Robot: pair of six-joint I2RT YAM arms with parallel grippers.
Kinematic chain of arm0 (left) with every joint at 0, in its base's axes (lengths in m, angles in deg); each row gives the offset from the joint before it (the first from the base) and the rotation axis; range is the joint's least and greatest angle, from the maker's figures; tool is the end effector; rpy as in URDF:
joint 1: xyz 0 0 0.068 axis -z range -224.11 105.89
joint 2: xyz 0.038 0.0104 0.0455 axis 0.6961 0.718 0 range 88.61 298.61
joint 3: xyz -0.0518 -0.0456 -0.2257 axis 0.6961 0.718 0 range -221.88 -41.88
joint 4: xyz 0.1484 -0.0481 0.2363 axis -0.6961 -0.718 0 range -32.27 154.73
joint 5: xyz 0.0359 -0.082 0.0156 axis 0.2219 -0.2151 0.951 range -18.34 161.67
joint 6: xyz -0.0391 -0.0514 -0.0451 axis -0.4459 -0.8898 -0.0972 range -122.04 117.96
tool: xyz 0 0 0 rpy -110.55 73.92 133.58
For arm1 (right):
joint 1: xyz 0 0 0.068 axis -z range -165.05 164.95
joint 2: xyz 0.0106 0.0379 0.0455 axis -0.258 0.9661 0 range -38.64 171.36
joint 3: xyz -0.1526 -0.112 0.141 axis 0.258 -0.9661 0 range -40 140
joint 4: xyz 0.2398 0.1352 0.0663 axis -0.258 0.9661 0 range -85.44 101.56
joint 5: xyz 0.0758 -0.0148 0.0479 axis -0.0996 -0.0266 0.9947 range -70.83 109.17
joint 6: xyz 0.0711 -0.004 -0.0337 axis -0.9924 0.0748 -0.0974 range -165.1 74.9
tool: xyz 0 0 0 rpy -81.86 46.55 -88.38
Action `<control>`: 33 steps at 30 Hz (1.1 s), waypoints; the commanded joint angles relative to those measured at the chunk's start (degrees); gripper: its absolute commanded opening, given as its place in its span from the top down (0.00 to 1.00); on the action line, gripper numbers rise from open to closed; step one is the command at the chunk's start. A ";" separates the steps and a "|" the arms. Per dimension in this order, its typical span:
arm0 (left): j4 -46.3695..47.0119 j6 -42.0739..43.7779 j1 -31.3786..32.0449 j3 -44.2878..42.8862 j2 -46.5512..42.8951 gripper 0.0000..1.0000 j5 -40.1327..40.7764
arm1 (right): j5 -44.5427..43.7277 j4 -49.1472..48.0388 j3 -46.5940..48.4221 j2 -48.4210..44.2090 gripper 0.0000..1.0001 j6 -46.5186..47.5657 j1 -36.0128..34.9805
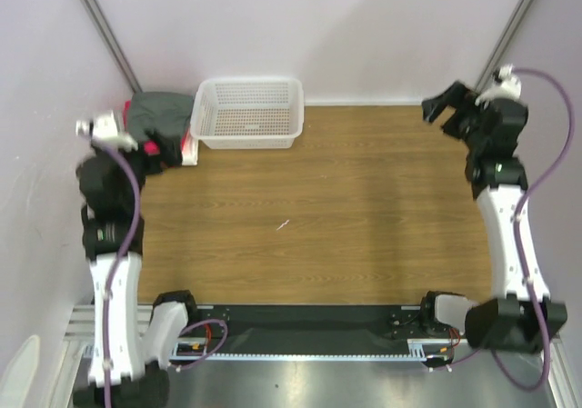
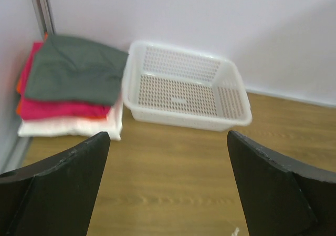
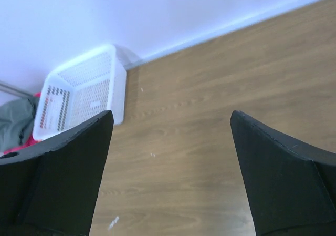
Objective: Fold and stack the t-shirts
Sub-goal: Reset both grippers
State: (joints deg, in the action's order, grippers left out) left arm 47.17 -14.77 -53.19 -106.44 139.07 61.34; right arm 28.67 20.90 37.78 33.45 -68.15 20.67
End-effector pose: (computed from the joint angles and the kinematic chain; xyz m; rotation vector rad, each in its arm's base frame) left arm 0.2604 0.0294 0.4025 -0.1721 1.6247 -0.1958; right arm 0.3490 -0.0238 0.3886 0.3203 1.7391 0.3654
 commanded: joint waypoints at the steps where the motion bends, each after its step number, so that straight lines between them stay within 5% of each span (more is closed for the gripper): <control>1: 0.41 -6.85 -0.32 12.11 -11.05 0.00 -0.93 | -1.68 -7.79 -12.01 -6.25 0.00 -0.06 -0.44; 11: -2.73 -13.54 -0.23 33.43 -45.52 0.00 9.69 | 0.17 -7.99 -40.50 -24.53 0.00 -7.18 -0.97; 14: -6.87 -17.76 -0.32 34.67 -47.90 0.00 15.75 | -0.27 -6.50 -41.74 -26.04 0.00 -8.50 -1.06; 33: -8.28 -17.50 -0.32 36.78 -43.95 0.00 17.09 | -0.97 -3.68 -36.30 -22.88 0.00 -4.99 -0.97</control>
State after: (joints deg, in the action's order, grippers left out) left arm 38.01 -31.20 -53.19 -70.81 95.92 76.66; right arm 28.58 17.91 -1.47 10.33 -74.40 19.90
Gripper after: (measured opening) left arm 0.996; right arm 0.994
